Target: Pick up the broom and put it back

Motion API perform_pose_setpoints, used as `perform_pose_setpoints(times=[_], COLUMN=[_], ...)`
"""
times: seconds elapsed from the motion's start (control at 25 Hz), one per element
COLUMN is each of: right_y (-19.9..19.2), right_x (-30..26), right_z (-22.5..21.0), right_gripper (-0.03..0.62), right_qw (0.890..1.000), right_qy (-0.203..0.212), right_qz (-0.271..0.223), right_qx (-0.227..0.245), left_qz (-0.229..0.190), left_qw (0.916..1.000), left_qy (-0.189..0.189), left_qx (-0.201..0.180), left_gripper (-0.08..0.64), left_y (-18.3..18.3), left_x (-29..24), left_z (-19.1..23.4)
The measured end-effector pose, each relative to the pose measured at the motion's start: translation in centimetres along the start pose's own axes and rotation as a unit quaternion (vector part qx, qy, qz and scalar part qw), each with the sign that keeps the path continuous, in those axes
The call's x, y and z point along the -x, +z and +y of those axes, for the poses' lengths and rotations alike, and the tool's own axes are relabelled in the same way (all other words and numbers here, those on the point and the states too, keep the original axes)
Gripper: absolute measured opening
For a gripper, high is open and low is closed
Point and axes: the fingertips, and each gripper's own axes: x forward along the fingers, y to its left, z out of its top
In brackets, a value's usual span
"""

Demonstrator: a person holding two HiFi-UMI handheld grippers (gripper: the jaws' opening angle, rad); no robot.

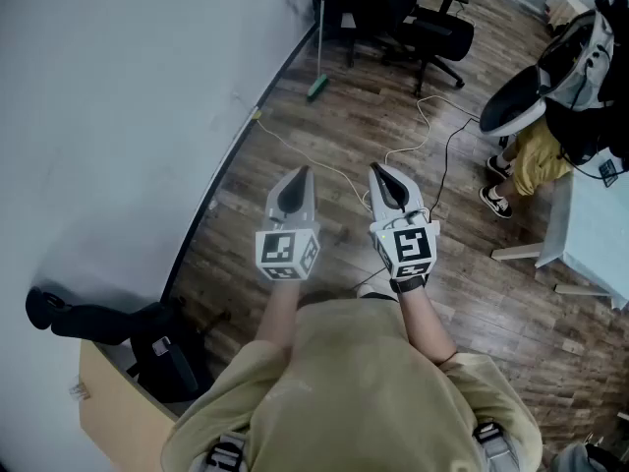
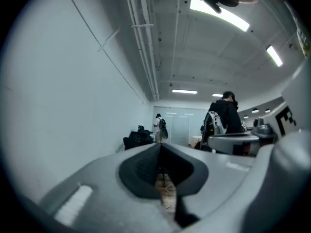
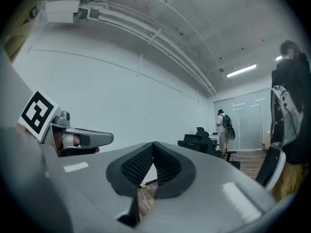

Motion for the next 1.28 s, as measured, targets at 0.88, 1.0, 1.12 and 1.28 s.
perform_pose_setpoints(times=[0.88, 1.0, 1.12, 1.28], right_y=[-7.1, -7.1, -4.9, -2.8], right_x=[-16.9, -25.3, -35.1, -46.1], right_z=[-12.9, -13.9, -13.9, -13.9], right_gripper=[0.005, 0.005, 0.005, 0.005], right_qw=[0.997, 0.997, 0.999, 0.999], right_qy=[-0.021, -0.021, -0.006, 0.009], right_qz=[0.041, 0.046, 0.031, 0.012], right_qx=[-0.055, -0.050, -0.041, -0.048], left_qz=[0.036, 0.033, 0.020, 0.008], left_qw=[0.9987, 0.9985, 0.9989, 0.9992], left_qy=[-0.031, -0.042, -0.041, -0.035], left_qx=[0.018, 0.013, 0.014, 0.015], left_gripper=[-0.002, -0.002, -0.002, -0.003], left_y=[-6.5, -6.1, -4.4, -2.4], left_x=[-20.5, -26.3, -31.8, -38.7], left_z=[6.5, 11.9, 18.8, 27.7])
